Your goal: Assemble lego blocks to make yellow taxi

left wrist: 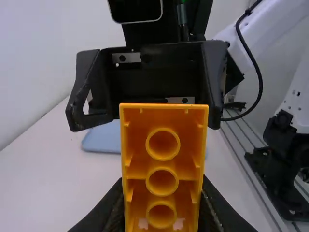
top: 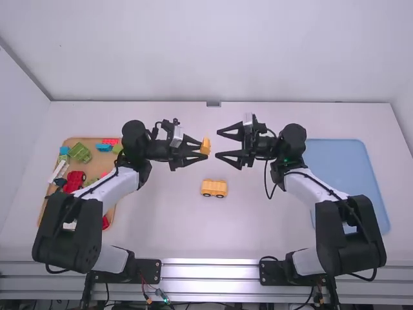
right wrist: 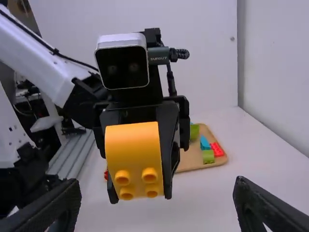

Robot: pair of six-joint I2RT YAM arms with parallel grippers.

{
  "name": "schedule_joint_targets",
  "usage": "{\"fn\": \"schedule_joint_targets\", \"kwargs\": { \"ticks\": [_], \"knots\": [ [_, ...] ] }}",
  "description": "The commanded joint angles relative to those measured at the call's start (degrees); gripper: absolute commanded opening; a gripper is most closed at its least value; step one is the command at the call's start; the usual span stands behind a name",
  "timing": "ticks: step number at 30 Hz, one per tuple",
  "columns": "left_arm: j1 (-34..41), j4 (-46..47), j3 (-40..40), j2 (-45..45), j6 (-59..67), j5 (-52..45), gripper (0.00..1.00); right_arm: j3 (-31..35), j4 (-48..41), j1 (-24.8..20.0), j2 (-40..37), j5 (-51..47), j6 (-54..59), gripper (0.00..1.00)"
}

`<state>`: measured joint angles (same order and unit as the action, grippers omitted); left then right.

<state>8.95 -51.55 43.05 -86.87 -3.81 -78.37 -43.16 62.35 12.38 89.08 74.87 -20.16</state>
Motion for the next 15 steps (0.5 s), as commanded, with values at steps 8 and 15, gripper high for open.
{"fn": "schedule_joint_targets", "kwargs": {
  "ticks": [8,15],
  "knots": [
    [0.5,-0.2,-0.4,0.1,-6.9,4.3,0.02,-3.5,0.0,3.5,-0.9,0.7,-2.3,0.77],
    [0.5,0.3,-0.4,0.1,-5.4,3.5,0.02,-3.9,-1.9,3.5,-0.9,-1.7,-2.3,0.74]
  ]
}}
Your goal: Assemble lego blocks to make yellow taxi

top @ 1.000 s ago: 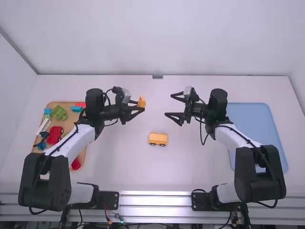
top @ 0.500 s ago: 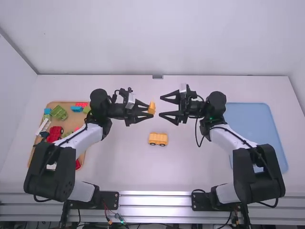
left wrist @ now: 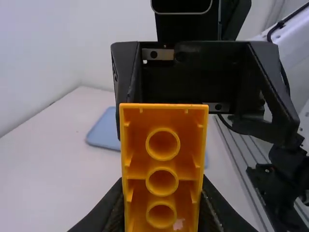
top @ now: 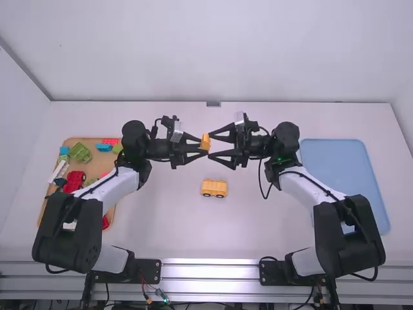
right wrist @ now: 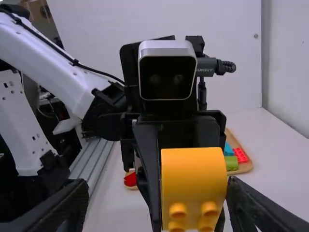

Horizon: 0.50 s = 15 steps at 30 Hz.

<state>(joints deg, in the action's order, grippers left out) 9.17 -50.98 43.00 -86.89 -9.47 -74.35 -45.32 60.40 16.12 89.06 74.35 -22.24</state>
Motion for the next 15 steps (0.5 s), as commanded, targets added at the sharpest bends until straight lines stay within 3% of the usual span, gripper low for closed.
{"fn": "schedule_joint_targets", "kwargs": {
  "ticks": [1,15],
  "knots": [
    [0.3,-0.8,-0.4,0.1,0.3,-1.8,0.02,-1.7,-1.1,-0.2,-0.9,-1.7,0.5,0.73],
    [2.1,-1.0,-0.5,-0.4,1.5,-2.6,0.02,-1.7,-2.6,1.5,-0.9,-2.4,3.2,0.63]
  ]
}}
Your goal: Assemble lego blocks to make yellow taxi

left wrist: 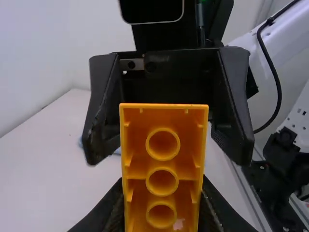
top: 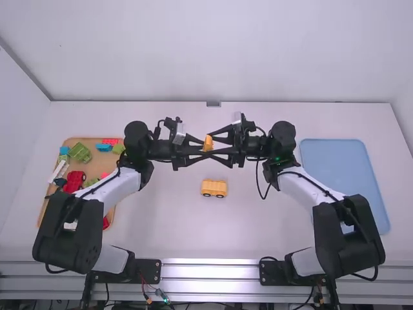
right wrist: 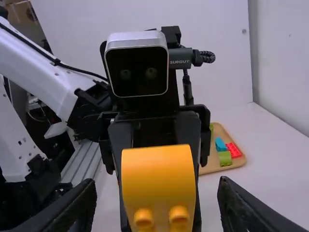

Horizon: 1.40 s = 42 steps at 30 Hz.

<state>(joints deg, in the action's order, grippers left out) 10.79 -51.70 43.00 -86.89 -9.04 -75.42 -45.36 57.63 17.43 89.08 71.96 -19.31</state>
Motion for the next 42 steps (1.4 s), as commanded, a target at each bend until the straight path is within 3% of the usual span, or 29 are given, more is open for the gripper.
{"fn": "schedule_joint_targets", "kwargs": {
  "ticks": [1,16,19,21,22,23,24,25,29,33,36,42],
  "knots": [
    [0.5,-0.2,-0.5,-0.4,1.2,-1.5,0.02,-1.6,0.2,0.1,-0.9,0.0,0.2,0.61],
    [0.3,0.7,-0.5,-0.4,0.5,1.2,0.02,-1.6,0.3,0.0,-0.9,0.2,1.6,0.36],
    [0.5,0.6,-0.5,-0.4,0.5,1.1,0.07,-1.6,0.2,-0.3,-0.9,0.2,1.6,0.28],
    [0.4,0.6,-0.5,-0.4,0.5,1.2,0.14,-1.6,0.2,-0.2,-0.9,0.0,1.6,0.24],
    [0.5,0.7,-0.5,-0.4,1.0,1.6,0.24,-1.6,0.5,0.0,-0.9,0.0,1.6,0.16],
    [0.5,0.6,-0.5,-0.4,1.2,1.5,0.42,-1.6,0.7,-0.2,-0.9,0.0,1.6,0.13],
    [0.5,0.6,-0.5,-0.4,1.1,1.6,0.82,-1.6,0.7,-0.3,-0.9,-0.2,1.6,0.13],
    [0.4,0.6,-0.5,-0.4,1.1,1.6,0.99,-1.6,0.6,-0.4,-0.9,-0.8,1.6,0.13],
    [-0.3,2.1,-0.5,-0.4,1.2,6.5,0.99,-1.6,-1.7,-2.0,-0.9,-7.5,2.6,0.11],
    [-0.4,7.4,-0.5,-0.4,0.8,23.0,0.99,-1.6,-13.3,-4.6,-1.5,-22.1,8.1,0.07],
    [-1.2,15.9,-0.5,-0.4,1.3,29.2,0.99,-1.7,-23.8,-5.5,-3.0,-32.2,12.7,0.06],
    [-0.7,25.8,-0.3,-0.4,14.7,48.8,0.99,-8.7,-56.5,-3.7,-4.8,-51.5,28.3,0.09]
  ]
}}
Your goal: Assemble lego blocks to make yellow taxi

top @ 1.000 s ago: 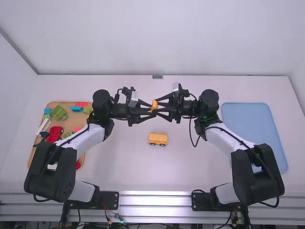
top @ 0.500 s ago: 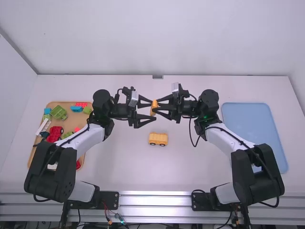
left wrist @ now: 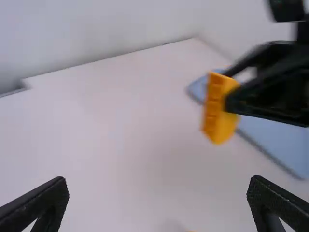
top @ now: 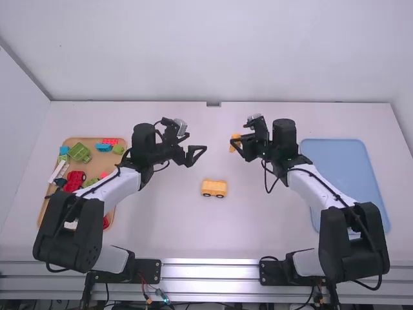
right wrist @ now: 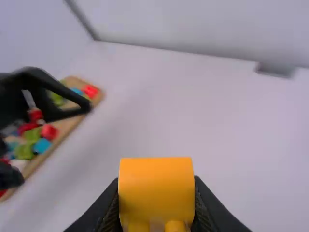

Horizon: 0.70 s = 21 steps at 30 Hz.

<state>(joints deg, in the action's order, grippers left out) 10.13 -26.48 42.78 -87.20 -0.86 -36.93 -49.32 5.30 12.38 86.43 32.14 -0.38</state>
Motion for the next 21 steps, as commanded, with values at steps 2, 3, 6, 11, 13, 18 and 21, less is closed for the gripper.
{"fn": "schedule_joint_targets", "kwargs": {
  "ticks": [2,3,6,11,13,18,21],
  "knots": [
    [-0.7,2.3,0.8,-0.1,7.8,9.4,0.99,-7.1,-11.1,2.1,-1.9,-14.3,12.3,0.09],
    [-1.7,6.9,3.2,0.0,10.9,5.4,0.99,-9.8,-19.0,3.0,-1.1,-16.4,16.5,0.09],
    [-4.0,17.4,9.2,0.1,16.8,-4.4,0.99,-14.2,-31.5,4.6,1.8,-19.1,23.0,0.09],
    [-7.2,34.6,17.0,0.2,41.3,-19.5,0.99,-17.9,-44.9,7.3,9.0,-24.5,32.9,0.09],
    [-8.1,39.2,18.0,0.3,49.3,-22.7,0.99,-17.9,-46.5,8.0,11.0,-26.0,35.4,0.09],
    [-10.0,60.6,18.0,0.4,86.2,-31.6,0.99,-17.7,-48.9,10.9,17.2,-26.2,44.6,0.10],
    [-10.2,68.6,17.5,0.3,97.3,-32.7,0.99,-17.7,-49.3,12.0,19.0,-26.6,45.9,0.12]
  ]
}}
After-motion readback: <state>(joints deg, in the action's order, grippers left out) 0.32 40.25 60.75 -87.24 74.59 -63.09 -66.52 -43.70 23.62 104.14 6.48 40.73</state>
